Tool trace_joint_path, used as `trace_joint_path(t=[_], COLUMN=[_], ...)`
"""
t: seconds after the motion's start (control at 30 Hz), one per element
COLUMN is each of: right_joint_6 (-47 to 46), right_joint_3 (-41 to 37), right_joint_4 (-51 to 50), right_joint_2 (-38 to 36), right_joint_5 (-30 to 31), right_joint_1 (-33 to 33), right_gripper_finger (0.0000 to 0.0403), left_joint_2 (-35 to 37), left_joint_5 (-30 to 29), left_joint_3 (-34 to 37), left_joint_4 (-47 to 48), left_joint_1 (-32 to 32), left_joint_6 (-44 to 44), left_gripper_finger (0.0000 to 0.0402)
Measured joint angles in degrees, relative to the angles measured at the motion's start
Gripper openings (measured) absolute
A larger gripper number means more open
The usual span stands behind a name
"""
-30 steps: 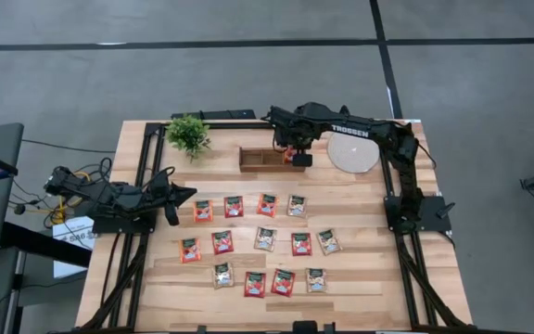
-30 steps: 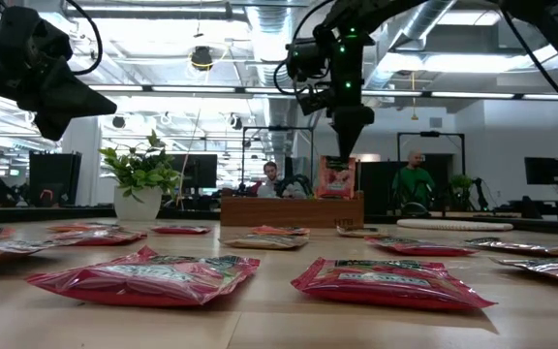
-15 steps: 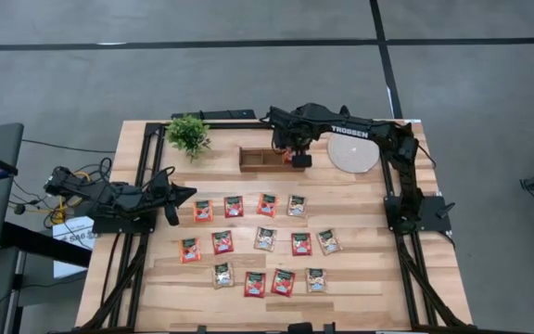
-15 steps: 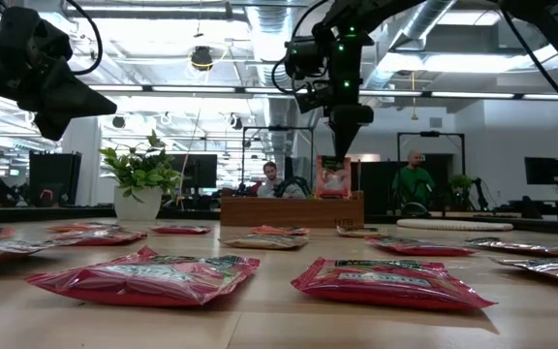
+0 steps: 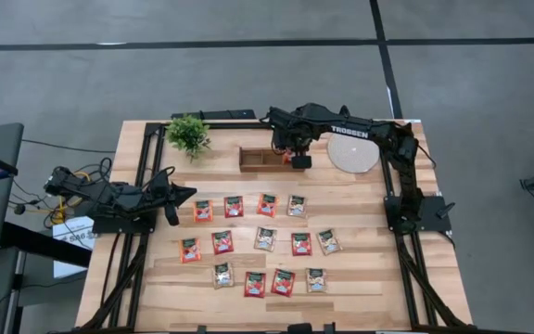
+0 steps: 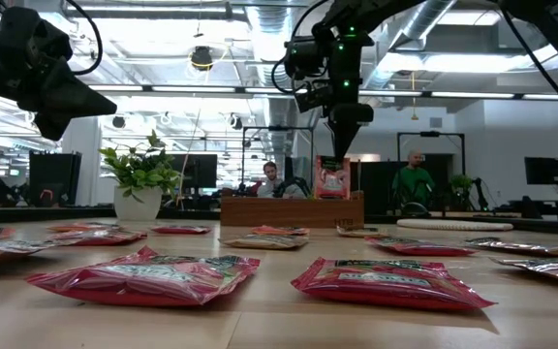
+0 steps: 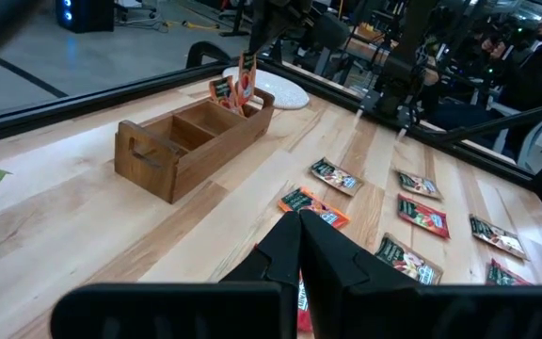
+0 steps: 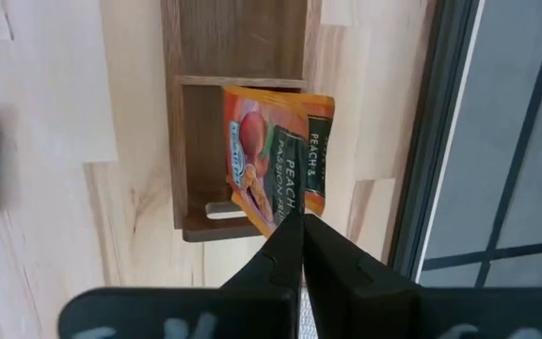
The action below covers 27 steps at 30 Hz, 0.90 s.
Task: Pick & Place Tea
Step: Put the orange tea bag into the right section of the wooden organizer
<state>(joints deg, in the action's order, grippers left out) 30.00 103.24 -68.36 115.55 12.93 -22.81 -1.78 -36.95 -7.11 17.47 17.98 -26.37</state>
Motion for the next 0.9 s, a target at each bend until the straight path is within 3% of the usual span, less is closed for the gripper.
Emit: trace_joint_path(t=[0.33, 0.73, 0.9], right_joint_6=[-1.58, 2.32, 1.46], right_joint_3=[0.00, -0.02, -0.02], right_joint_4=[0.04, 5.52, 6.40], right_joint_2=[0.02, 0.04, 0.04], right_joint_5=[-0.66, -1.56, -6.54], right_joint_1=[0.00, -1.00, -3.72], right_gripper_finger=[0.0055, 0.0059, 0.0054], left_joint_2=[0.00, 0.00, 0.00], left_joint_5=[0.00, 0.00, 0.00], left_joint_3=[0.00, -0.01, 0.00], left_joint_4=[0.00, 0.00, 0.00], left_joint_1=[0.00, 0.00, 0.00], left_joint_6=[-0.02, 0.00, -0.04], left_gripper_finger=[0.0000, 0.0000, 0.0000])
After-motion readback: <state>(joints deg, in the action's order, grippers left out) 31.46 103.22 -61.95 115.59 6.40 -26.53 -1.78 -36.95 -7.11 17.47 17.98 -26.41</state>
